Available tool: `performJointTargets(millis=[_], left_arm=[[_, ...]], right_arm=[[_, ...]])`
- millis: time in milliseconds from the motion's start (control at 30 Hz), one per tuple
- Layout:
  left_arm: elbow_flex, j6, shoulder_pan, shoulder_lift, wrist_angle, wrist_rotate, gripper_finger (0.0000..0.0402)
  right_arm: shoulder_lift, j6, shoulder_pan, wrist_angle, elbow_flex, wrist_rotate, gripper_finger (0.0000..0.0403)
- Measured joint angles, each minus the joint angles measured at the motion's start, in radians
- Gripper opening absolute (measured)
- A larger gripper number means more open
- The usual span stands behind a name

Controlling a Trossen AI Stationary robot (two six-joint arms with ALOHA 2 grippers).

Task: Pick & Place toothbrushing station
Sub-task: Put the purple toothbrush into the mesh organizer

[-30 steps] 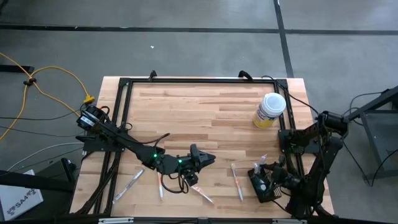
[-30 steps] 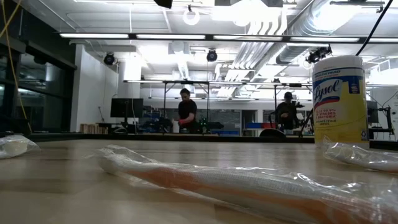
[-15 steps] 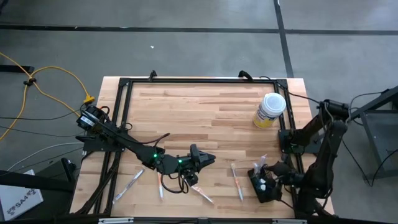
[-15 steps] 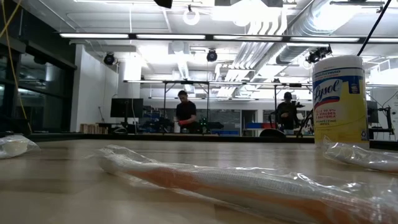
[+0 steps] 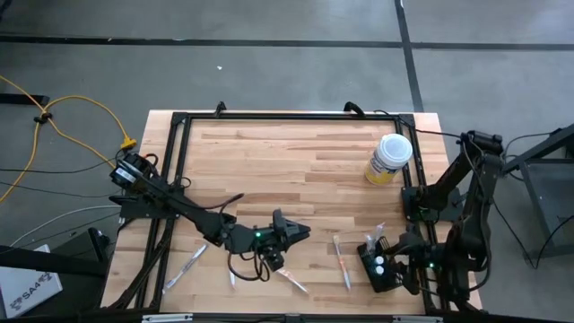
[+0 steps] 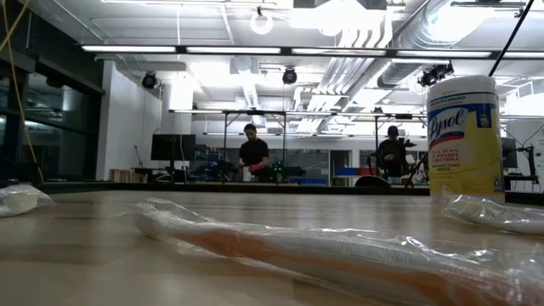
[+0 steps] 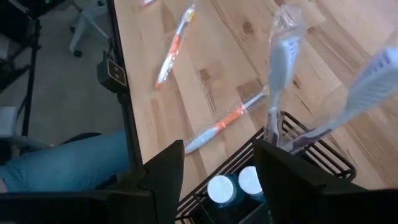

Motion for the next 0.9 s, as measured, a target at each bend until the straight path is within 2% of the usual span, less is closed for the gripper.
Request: performJointTargets(millis=[200, 333, 533, 667, 733, 800, 900], left_arm=[[0.0, 0.041, -0.023, 0.0, 0.025, -0.019, 0.0131], [0.0, 0.031, -0.045, 0.0, 0.079, -0.029, 0.0131], [0.0, -0.019, -0.074, 0.0, 0.099, -0.062, 0.0131], [0.0, -0.142, -0.085, 0.0, 0.096, -0.102, 0.0131], [0.0, -0.25, -0.085, 0.0, 0.088, -0.125, 0.0131], [0.0, -0.338, -0.094, 0.0, 0.087, -0.172, 0.0131], [0.0, -0.407, -0.113, 0.0, 0.086, -0.299, 0.0131]], right_arm=[[-0.007, -0.005, -0.012, 0.026, 0.0, 0.056, 0.0184], [-0.008, -0.112, -0.055, 0.071, 0.0, 0.076, 0.0184], [-0.008, -0.339, -0.165, 0.232, 0.0, -0.014, 0.0184], [-0.008, -0.552, -0.239, 0.408, 0.0, -0.074, 0.0184], [-0.008, -0.652, -0.276, 0.498, 0.0, -0.129, 0.0184], [-0.008, -0.74, -0.308, 0.578, 0.0, -0.182, 0.0184], [-0.008, -0.859, -0.351, 0.651, 0.0, -0.24, 0.0184]])
